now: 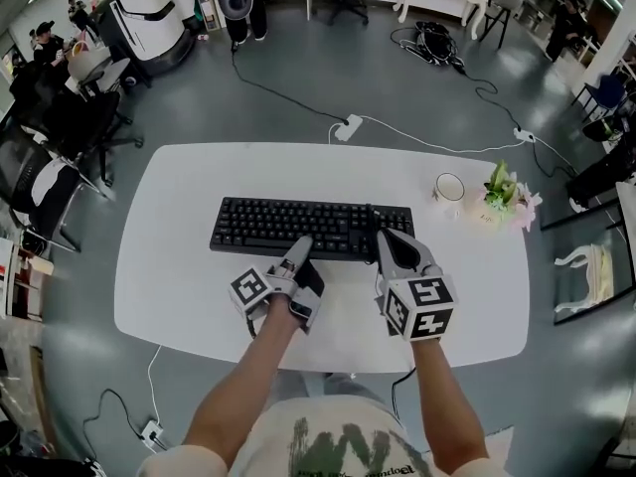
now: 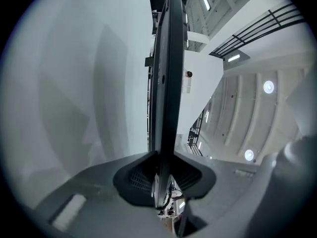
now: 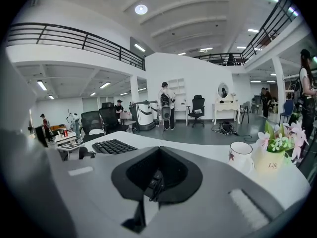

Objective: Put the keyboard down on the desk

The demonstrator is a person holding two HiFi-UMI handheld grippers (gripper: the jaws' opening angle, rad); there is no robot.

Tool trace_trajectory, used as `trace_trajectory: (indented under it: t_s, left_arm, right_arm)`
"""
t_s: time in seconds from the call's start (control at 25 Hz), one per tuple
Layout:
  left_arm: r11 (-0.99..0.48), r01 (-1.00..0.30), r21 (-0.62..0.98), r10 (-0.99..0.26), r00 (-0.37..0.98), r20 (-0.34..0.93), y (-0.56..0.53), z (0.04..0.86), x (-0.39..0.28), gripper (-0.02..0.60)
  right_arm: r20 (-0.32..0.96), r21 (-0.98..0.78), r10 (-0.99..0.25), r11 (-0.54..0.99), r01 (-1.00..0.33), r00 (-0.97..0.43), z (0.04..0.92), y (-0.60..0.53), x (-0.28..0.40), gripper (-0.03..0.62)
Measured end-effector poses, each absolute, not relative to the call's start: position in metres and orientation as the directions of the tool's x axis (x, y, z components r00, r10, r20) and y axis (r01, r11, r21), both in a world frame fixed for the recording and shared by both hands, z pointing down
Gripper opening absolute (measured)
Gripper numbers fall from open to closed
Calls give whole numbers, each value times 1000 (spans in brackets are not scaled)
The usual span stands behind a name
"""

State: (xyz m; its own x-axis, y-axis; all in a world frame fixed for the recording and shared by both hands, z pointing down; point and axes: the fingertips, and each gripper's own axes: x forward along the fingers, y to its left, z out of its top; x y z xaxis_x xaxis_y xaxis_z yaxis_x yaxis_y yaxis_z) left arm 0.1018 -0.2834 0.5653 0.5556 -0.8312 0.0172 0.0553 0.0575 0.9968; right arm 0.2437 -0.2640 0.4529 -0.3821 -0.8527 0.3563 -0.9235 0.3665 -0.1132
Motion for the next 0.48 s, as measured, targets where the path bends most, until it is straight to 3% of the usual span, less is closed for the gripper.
trace_trajectory:
  t_s: [0.48]
  left_arm:
    - [114, 41, 993, -833, 549, 72, -283, 589, 98, 95]
  right_arm:
    - [404, -122, -835, 355, -927, -373, 475, -258, 240, 0]
